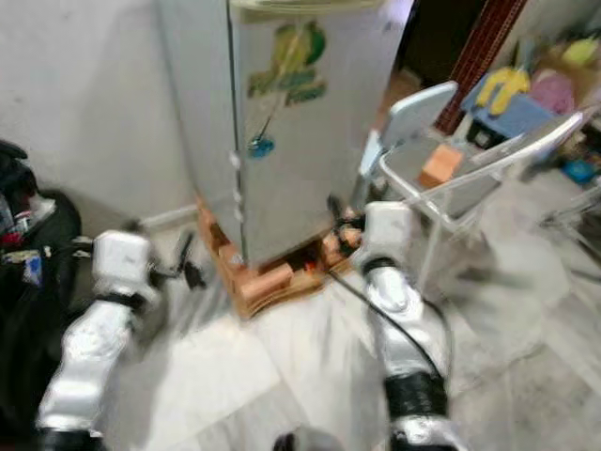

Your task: Restocking fridge

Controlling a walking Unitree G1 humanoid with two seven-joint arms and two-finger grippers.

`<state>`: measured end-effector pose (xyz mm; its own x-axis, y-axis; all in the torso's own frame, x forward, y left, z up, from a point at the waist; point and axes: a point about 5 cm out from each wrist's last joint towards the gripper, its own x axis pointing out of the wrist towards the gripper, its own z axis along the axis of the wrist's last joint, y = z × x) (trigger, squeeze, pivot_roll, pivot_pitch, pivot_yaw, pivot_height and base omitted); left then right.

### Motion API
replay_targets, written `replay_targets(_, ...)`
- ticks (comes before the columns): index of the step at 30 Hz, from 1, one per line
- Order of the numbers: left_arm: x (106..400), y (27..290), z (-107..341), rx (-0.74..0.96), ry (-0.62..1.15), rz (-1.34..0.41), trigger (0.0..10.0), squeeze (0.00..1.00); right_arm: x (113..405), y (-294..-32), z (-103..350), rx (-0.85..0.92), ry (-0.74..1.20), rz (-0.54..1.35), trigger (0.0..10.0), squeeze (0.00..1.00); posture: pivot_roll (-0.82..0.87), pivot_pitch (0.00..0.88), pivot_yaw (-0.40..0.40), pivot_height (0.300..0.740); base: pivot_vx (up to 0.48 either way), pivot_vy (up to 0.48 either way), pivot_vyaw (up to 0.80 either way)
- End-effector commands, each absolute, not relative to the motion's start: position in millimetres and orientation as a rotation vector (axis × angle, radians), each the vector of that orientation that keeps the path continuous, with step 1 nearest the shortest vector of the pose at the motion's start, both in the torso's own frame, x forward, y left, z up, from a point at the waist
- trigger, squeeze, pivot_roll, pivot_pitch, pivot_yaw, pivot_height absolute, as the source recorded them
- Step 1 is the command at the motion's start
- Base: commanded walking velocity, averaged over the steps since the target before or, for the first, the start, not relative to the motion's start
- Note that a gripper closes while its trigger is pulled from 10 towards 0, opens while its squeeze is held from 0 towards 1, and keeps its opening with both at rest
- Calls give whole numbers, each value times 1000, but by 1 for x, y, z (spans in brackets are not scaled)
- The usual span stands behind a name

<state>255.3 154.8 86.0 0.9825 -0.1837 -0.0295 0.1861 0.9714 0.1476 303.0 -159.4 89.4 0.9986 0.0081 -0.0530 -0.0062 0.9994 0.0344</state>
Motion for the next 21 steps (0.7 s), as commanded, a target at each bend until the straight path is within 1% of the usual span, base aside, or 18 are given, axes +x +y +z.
replay_targets(1, 254, 160, 85, 142, 34, -176, 10000, 0, 307, -151, 98, 39, 22, 31, 10000, 0, 106, 0, -79, 740, 454, 0, -800)
replay_targets(6, 254, 162, 82, 132, 64, -149, 10000, 0, 306, -151, 98, 37, 23, 31, 10000, 0, 106, 0, -77, 740, 345, 319, -800)
replay_targets(9, 253, 163, 80, 136, 82, -133, 10000, 0, 305, -151, 97, 37, 25, 31, 10000, 0, 108, 0, -77, 740, 0, 462, -750)
replay_targets(11, 253, 163, 81, 140, 74, -137, 10000, 0, 304, -151, 96, 37, 28, 31, 10000, 0, 109, 0, -79, 740, 0, 480, -456)
replay_targets(13, 252, 163, 81, 138, 74, -138, 10000, 0, 304, -150, 95, 34, 31, 32, 10000, 0, 112, 0, -81, 740, 0, 480, 0)
replay_targets(21, 251, 166, 82, 146, 77, -120, 10000, 0, 305, -147, 95, 29, 31, 37, 10000, 0, 119, 0, -79, 740, 0, 0, 0)
